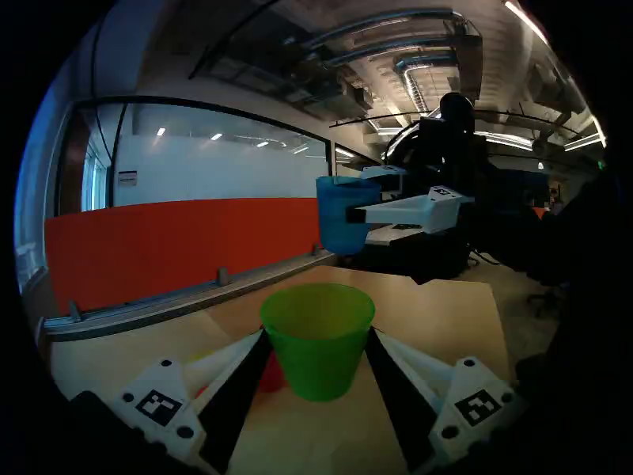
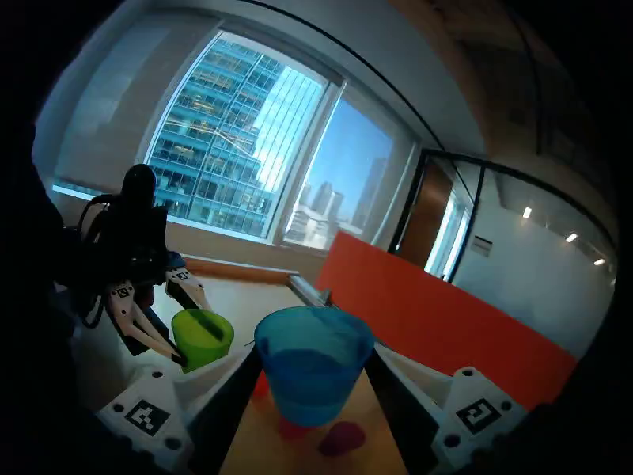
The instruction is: Pour water
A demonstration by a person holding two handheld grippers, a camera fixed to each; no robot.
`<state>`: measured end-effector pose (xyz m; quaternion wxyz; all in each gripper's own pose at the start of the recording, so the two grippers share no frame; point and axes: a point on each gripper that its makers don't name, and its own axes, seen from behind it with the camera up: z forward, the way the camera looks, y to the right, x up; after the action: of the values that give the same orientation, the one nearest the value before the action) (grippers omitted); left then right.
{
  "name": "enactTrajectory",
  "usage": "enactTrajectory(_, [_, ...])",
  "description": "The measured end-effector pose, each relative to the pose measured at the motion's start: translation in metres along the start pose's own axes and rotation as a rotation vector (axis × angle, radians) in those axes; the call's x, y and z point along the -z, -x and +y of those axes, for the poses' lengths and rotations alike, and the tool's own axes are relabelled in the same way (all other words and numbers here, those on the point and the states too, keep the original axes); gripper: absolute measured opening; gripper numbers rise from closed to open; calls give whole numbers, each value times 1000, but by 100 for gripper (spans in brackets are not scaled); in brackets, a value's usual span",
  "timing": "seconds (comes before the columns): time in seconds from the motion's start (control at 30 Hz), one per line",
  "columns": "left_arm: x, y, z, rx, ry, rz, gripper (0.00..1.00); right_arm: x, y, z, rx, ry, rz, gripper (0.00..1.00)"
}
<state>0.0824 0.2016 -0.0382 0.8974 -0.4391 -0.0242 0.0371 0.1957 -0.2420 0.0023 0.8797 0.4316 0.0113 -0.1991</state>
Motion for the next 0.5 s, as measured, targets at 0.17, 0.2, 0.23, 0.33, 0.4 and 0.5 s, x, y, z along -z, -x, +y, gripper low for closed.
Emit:
enactTrajectory(0.17, [-1,0,3,-5,9,0,83,-7,-5,4,53,2,0,90])
enactTrajectory(0.2, [-2,0,3,-6,11,0,83,-8,-6,4,64,2,0,90])
enactTrajectory(0.23, [-2,-1,4,-6,13,-1,83,-9,-8,5,75,3,0,90])
enactTrajectory(0.33, [-3,-1,5,-6,17,-2,83,-12,-12,7,110,5,0,89])
enactTrajectory(0.4, [-3,-1,6,-6,19,-2,83,-15,-15,9,134,6,0,90])
enactTrajectory(0.5, [-4,-1,6,-6,23,-4,83,-18,-20,11,168,7,4,89])
